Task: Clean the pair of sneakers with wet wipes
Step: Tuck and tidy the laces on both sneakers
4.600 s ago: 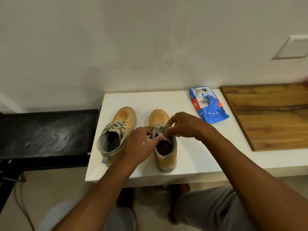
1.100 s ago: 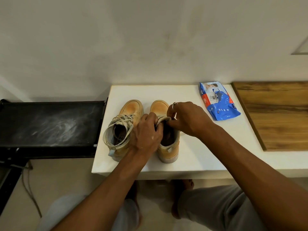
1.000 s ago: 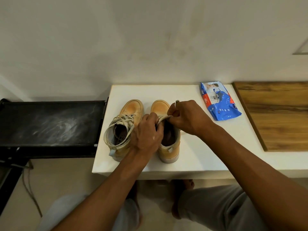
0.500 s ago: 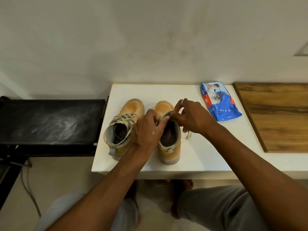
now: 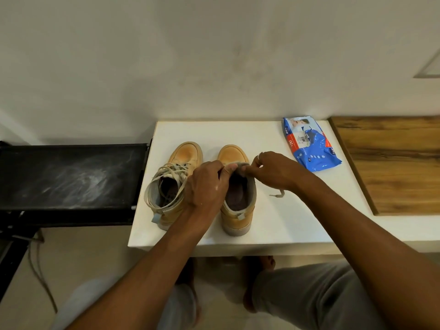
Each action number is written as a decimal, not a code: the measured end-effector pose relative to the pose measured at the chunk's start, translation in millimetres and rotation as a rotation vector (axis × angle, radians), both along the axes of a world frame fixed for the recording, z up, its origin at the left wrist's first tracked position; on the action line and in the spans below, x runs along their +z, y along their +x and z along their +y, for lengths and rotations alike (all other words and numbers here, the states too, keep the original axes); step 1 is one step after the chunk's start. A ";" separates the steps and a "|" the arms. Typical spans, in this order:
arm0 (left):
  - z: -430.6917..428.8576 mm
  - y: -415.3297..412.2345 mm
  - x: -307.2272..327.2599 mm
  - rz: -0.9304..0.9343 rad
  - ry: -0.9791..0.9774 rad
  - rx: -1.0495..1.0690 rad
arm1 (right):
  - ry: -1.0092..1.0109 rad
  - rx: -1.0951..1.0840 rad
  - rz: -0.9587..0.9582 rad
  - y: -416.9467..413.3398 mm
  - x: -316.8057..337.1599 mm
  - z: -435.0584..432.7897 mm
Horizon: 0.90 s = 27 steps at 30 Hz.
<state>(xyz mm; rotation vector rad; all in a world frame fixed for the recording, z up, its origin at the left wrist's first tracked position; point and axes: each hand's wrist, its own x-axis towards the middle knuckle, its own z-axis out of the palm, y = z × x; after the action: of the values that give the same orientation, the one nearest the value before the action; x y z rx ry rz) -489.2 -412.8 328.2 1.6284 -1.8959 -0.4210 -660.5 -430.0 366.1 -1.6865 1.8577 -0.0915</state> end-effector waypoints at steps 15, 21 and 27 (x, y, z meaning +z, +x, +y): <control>3.9 27.7 50.8 -0.208 0.316 -0.001 | -0.230 0.051 -0.348 8.0 29.6 -4.6; 4.7 41.6 74.4 0.082 -0.009 0.129 | -0.391 0.101 -0.430 34.9 15.0 -14.4; 4.3 44.8 74.9 0.285 -0.205 0.090 | -0.219 0.225 -0.608 44.7 19.0 -8.4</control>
<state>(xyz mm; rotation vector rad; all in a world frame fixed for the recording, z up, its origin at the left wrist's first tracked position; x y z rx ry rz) -444.4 -408.6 403.1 1.4301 -1.5922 -0.3853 -615.8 -438.4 385.1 -1.7464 1.2335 -0.6573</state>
